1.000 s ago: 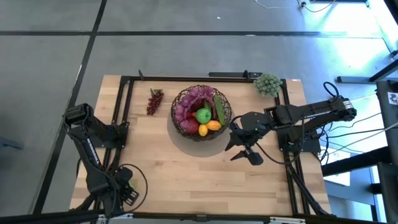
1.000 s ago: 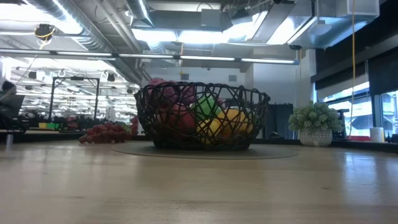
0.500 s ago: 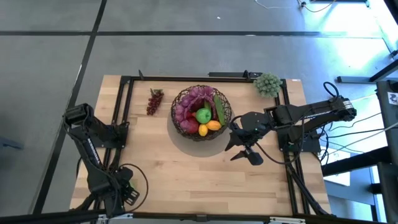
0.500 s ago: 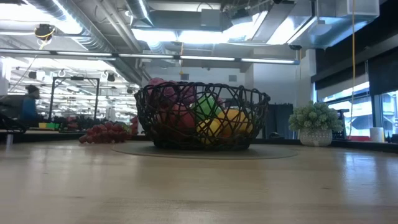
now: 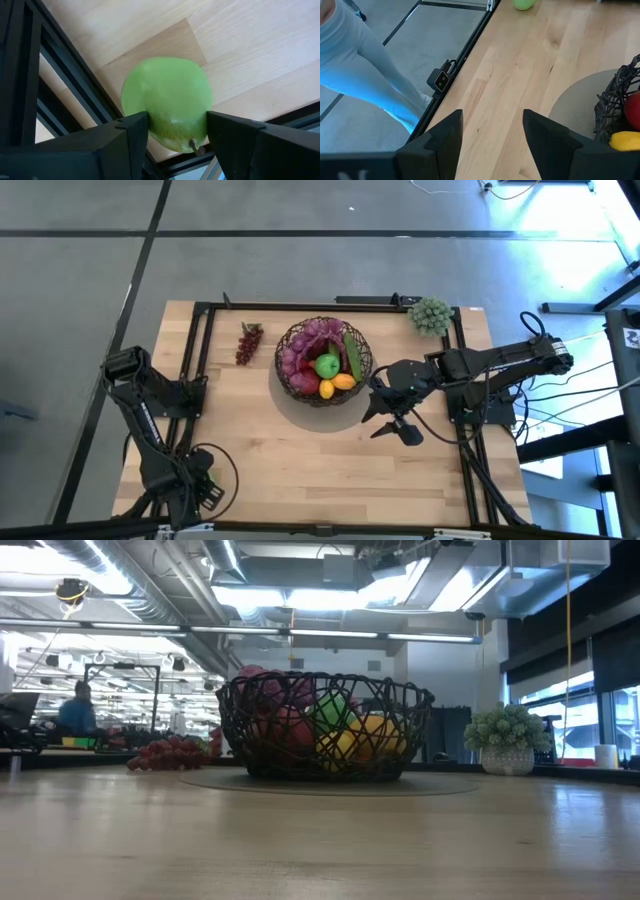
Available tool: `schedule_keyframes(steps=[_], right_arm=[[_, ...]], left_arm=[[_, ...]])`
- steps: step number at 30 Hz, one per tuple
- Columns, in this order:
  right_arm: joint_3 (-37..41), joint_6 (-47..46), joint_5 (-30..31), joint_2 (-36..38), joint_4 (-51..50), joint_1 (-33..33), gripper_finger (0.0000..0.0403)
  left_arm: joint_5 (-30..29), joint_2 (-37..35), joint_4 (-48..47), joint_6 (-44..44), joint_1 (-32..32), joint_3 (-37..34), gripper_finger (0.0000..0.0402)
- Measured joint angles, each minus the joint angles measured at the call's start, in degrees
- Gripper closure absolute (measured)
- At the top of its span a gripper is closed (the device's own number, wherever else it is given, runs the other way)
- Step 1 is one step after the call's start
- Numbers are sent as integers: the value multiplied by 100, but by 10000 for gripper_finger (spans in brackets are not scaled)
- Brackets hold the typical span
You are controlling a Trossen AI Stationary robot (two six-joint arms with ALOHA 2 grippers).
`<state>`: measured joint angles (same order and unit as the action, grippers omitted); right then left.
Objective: Build produce basket
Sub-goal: Put the pear into the wire basket
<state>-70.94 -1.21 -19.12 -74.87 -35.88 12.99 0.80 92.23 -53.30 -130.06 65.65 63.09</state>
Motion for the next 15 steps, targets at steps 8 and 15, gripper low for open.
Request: schedule_keyframes(steps=[8,15], right_arm=[[0,2,-2,0,0,0,196],[0,2,-1,0,0,-2,196]], left_arm=[[46,-147,22,103,-37,-26,233],[38,-287,26,116,-57,-24,233]])
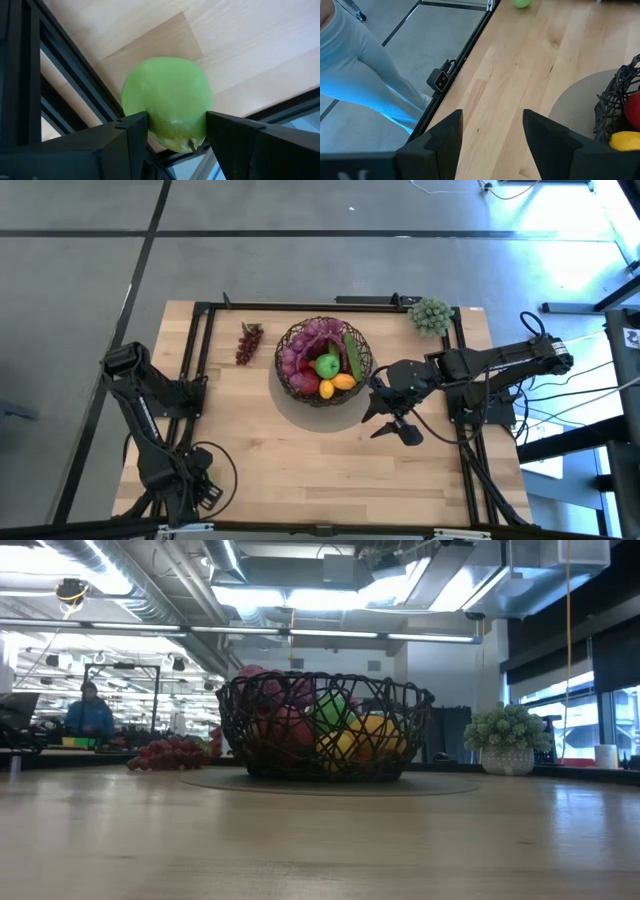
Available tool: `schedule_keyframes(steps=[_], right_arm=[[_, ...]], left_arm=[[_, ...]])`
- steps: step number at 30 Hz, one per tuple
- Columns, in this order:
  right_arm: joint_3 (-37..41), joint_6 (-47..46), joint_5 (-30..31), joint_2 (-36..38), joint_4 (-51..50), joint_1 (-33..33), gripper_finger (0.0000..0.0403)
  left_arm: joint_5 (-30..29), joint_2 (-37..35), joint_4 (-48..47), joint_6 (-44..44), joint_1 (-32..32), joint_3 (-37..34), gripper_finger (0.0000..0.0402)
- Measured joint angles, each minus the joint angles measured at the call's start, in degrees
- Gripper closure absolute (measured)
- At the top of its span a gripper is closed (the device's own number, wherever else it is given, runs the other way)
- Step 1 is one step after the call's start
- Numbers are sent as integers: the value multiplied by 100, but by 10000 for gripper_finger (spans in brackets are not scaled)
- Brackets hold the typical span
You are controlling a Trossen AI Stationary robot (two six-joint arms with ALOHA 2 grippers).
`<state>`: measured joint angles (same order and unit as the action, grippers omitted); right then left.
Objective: Build produce basket
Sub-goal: Put the pear into the wire basket
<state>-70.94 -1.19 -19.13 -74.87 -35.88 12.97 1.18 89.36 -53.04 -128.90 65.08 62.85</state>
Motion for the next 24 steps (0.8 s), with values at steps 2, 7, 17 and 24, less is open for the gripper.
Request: schedule_keyframes(steps=[2,7,17,24], right_arm=[[0,-2,-1,0,4,0,196],[0,0,2,0,13,2,196],[0,472,9,0,106,-83,196],[0,473,444,2,64,-162,196]], left_arm=[[-3,-54,0,0,-27,0,233],[-29,-298,2,69,-143,7,233],[-411,-976,-16,971,-787,13,233],[-772,-1363,-42,1991,-1583,20,233]])
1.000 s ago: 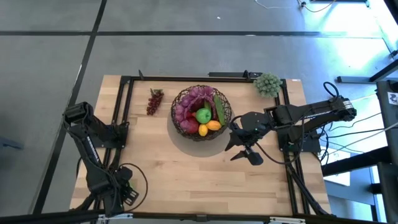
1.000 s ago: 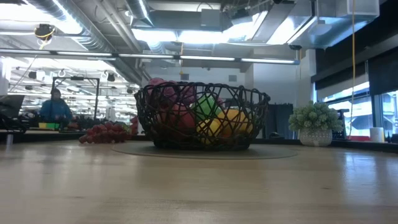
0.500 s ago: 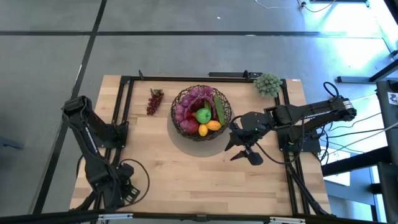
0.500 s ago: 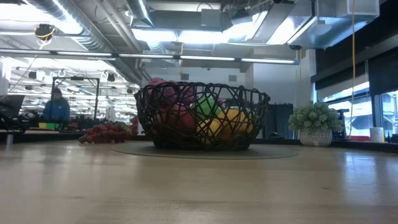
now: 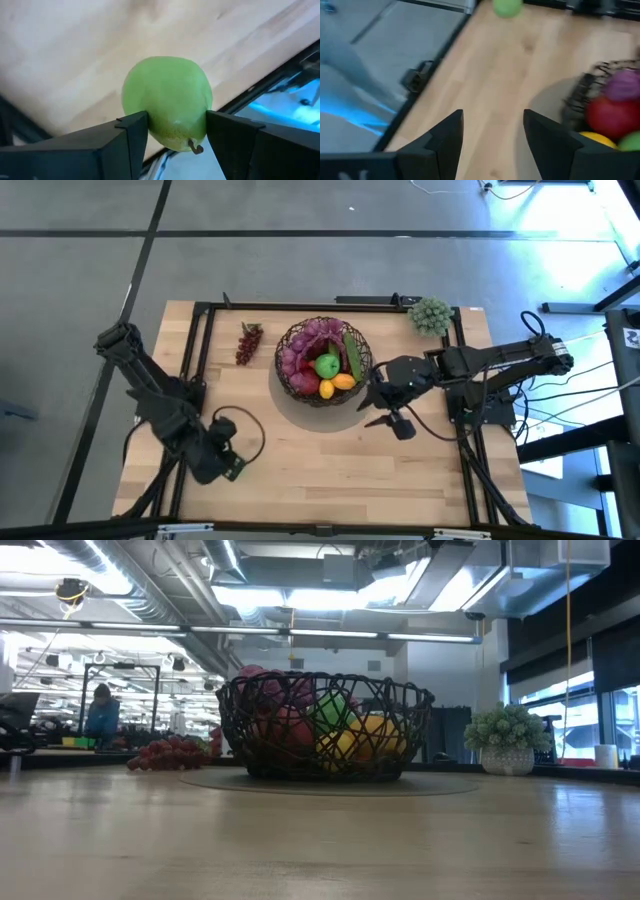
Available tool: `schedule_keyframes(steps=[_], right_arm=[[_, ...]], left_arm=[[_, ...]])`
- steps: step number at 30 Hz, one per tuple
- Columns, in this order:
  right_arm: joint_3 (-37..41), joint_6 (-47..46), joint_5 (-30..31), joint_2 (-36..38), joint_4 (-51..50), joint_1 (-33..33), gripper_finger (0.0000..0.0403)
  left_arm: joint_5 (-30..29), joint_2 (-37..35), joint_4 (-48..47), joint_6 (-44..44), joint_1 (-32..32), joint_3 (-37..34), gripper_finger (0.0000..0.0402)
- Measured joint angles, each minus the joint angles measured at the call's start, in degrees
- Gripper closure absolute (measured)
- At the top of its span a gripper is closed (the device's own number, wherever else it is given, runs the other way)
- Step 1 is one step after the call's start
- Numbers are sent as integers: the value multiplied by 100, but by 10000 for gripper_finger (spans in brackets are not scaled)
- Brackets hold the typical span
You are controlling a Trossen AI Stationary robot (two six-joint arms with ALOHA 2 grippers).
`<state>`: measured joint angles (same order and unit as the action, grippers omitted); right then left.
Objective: Build produce basket
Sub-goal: Put the pear into the wire basket
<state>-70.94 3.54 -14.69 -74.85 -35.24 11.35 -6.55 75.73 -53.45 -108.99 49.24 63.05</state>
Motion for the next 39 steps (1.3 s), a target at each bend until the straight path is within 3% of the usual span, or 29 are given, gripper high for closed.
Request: schedule_keyframes(steps=[9,19,29,39], right_arm=[[0,-1,1795,149,-346,0,196],[0,-10,2949,633,-344,-49,196],[-2,8,3457,807,-413,-323,196],[-2,21,3462,804,-416,-461,196]], left_arm=[[-326,-346,54,1517,-1114,142,233],[-653,-232,27,3740,-2516,1377,233],[-623,678,188,5707,-3929,2281,233],[-115,1903,684,6758,-4587,2692,233]])
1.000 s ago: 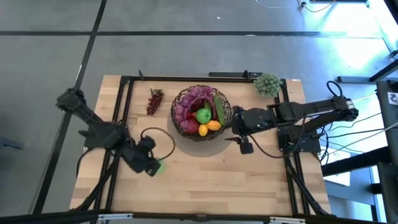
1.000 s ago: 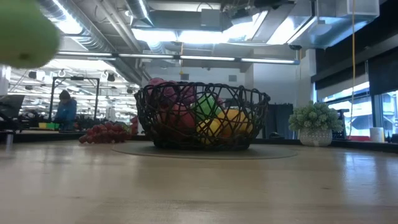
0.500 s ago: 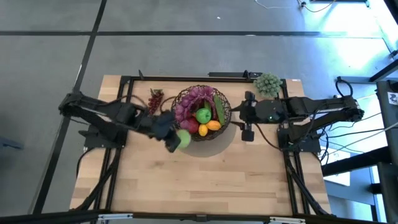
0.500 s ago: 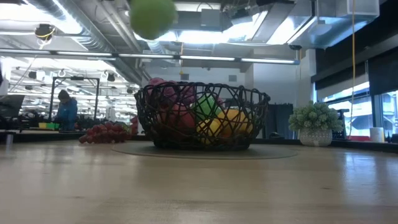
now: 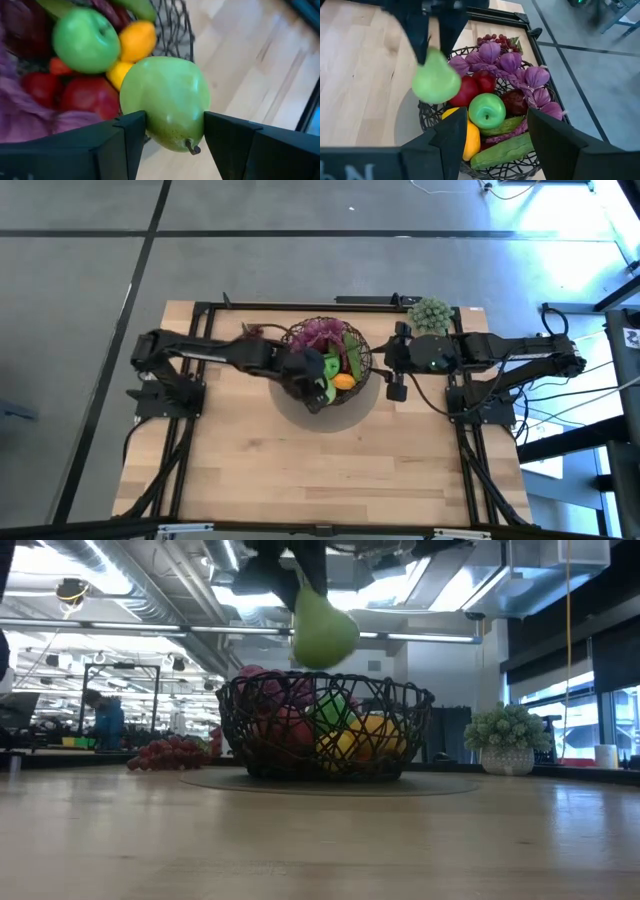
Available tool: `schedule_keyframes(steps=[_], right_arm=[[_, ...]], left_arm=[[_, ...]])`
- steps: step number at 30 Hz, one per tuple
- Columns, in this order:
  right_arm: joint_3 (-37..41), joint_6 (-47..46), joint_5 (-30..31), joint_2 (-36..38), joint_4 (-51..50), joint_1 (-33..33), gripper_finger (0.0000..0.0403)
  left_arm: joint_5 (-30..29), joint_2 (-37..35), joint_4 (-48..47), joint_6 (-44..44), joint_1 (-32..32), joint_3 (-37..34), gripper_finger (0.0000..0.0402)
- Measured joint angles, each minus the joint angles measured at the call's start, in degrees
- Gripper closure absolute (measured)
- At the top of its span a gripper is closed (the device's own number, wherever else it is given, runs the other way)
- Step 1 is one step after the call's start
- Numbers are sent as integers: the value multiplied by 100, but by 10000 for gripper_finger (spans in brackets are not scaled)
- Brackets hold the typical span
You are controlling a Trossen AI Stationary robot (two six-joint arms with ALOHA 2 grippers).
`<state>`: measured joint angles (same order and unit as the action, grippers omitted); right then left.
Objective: Build produce basket
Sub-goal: Put the pear into the wire basket
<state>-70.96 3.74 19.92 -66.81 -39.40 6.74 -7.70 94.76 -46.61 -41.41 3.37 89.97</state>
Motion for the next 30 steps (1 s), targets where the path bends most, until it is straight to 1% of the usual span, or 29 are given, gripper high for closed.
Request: schedule_keyframes(steps=[3,12,20,22,30], right_arm=[[0,20,0,0,1,0,196],[0,20,0,0,2,0,196],[0,38,9,0,4,0,196],[0,62,11,0,4,0,196],[0,125,11,-2,7,0,196]], left_arm=[[142,237,-5,103,-1,0,233],[140,526,-63,311,-93,11,232],[177,525,-56,303,-236,9,232],[173,525,-56,421,-263,9,232],[87,525,-41,455,-262,9,232]])
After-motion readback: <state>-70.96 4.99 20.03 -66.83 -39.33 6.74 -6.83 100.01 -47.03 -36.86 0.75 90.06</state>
